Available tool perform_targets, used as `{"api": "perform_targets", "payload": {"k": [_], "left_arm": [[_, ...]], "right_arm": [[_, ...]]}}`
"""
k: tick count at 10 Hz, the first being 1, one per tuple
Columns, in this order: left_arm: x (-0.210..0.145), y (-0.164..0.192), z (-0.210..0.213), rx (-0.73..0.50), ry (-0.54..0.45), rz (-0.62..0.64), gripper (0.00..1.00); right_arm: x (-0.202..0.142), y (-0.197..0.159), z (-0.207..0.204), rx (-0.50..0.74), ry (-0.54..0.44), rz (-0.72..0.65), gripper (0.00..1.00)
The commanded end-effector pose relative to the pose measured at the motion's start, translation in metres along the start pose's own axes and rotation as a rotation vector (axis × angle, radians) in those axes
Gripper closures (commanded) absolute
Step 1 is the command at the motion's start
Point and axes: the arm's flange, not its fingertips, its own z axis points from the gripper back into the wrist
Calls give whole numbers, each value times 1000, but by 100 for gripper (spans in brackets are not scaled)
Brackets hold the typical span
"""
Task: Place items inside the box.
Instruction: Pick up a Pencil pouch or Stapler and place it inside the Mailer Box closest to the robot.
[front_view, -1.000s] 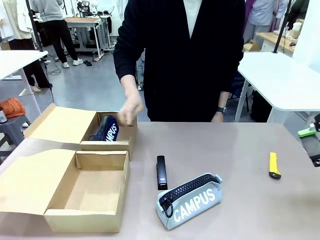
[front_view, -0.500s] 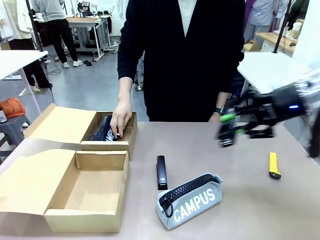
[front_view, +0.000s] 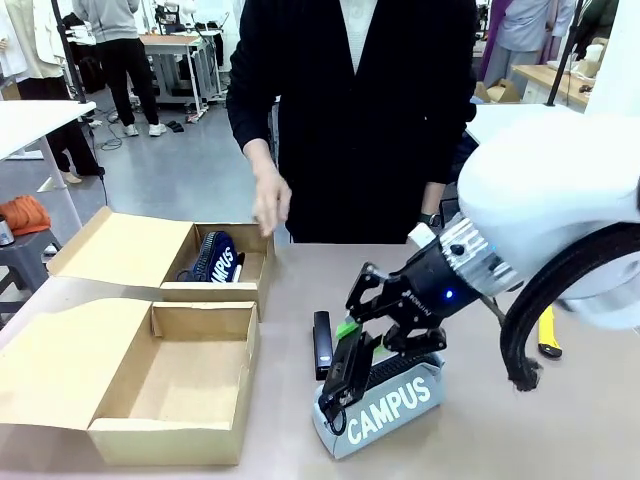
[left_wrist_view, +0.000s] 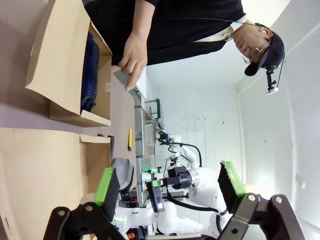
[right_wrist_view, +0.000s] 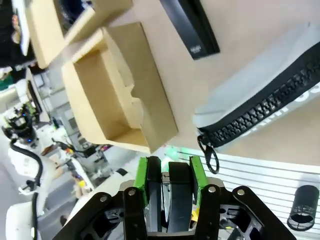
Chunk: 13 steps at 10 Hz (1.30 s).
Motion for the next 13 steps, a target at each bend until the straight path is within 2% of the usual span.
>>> {"api": "perform_targets", "payload": {"k": [1,2,3,5,8,9,11,12,13], "left_arm": [[-2,-1,1,-13,2,-19,0],[-2,-1,1,-13,2,-19,0],[-2,-1,1,-13,2,-19,0],[-2,-1,1,-13,2,-19,0],[-2,-1,1,-13,2,-19,0],[-2,-1,1,-13,2,-19,0],[-2,-1,1,-13,2,-19,0],[-2,-1,1,-13,2,-19,0],[-2,-1,1,-13,2,-19,0]], "right_arm": [[-7,-1,-11,-29,17,15,60],[-14,-9,-9,-73,-20,-68,60],[-19,14,-23,-90,-50,20,60],[-18,75,-41,-123,-30,168,60],[-24,156,-114,-261,-41,271,60],[-27,173,-137,-306,-46,299,60],[-36,191,-179,-364,-57,318,60],[-40,193,-197,-386,-105,301,60],[-39,191,-206,-402,-101,301,60]]}}
